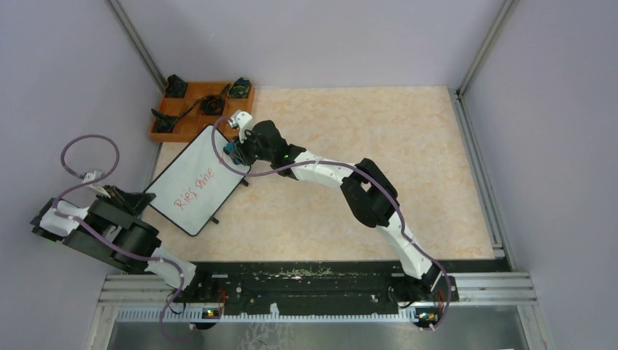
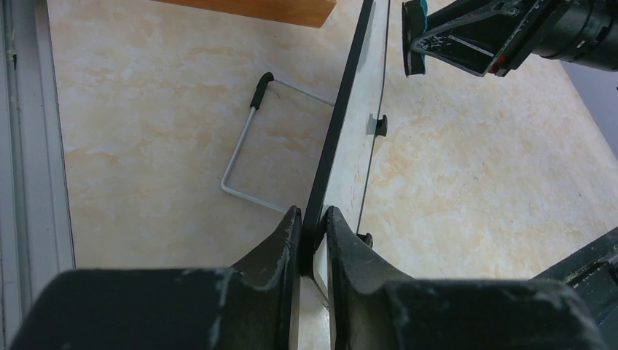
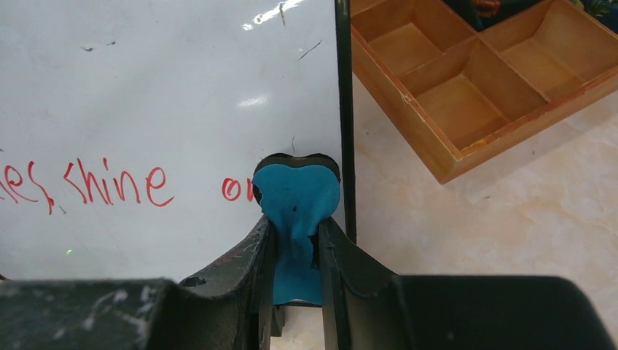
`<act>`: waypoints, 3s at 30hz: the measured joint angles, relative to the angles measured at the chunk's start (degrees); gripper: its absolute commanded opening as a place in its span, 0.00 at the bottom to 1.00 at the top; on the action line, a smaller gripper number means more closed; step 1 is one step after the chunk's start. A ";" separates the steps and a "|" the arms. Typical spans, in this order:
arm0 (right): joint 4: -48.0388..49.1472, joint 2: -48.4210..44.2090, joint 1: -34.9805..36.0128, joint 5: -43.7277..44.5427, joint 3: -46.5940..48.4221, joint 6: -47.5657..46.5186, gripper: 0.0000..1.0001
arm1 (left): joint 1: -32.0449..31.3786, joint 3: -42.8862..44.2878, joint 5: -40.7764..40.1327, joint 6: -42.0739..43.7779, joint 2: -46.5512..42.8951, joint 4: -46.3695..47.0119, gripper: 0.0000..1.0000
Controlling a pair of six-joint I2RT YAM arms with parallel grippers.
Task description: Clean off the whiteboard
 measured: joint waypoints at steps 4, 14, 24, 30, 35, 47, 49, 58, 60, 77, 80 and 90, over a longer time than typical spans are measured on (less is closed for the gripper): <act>-0.26 2.27 -0.04 -0.17 2.69 0.13 0.00 | 0.00 -0.02 0.02 0.20 0.00 -0.02 0.00; -0.46 5.79 0.28 -0.59 6.16 0.59 0.00 | 0.00 -0.02 -0.02 0.39 0.00 -0.04 0.00; 0.22 5.77 3.48 -0.63 5.77 0.52 0.00 | 0.00 -0.02 -0.09 0.61 0.00 -0.07 0.00; 1.46 5.60 7.08 -0.96 4.26 0.37 0.00 | 0.00 -0.02 -0.15 0.63 0.00 -0.04 0.00; 1.60 5.60 8.04 -0.59 4.28 -0.44 0.00 | 0.00 -0.02 -0.22 0.63 0.00 -0.04 0.00; 0.39 6.34 2.49 -0.59 6.47 -0.92 0.00 | 0.00 -0.02 -0.37 0.59 0.00 -0.07 0.00; -0.11 7.08 1.09 -0.55 8.33 -0.98 0.00 | 0.00 -0.02 -0.42 0.59 0.00 -0.11 0.00; -2.14 10.23 -2.60 -0.63 14.38 -1.11 0.00 | -0.02 -0.02 -0.44 0.57 0.00 -0.59 0.00; -2.16 10.23 -2.67 -0.81 14.32 -1.05 0.00 | -0.02 -0.02 -0.44 0.57 0.00 -0.63 0.00; 4.28 7.39 2.05 1.60 3.43 -1.44 0.00 | -0.02 -0.07 -0.39 0.57 -0.11 -0.96 0.00; 4.28 7.32 3.19 2.03 3.43 -1.86 0.00 | -0.02 -0.22 -0.35 0.57 -0.20 -0.94 0.00; 3.98 7.06 4.76 3.30 3.43 -2.67 0.00 | -0.02 -0.28 -0.31 0.59 -0.26 -0.94 0.00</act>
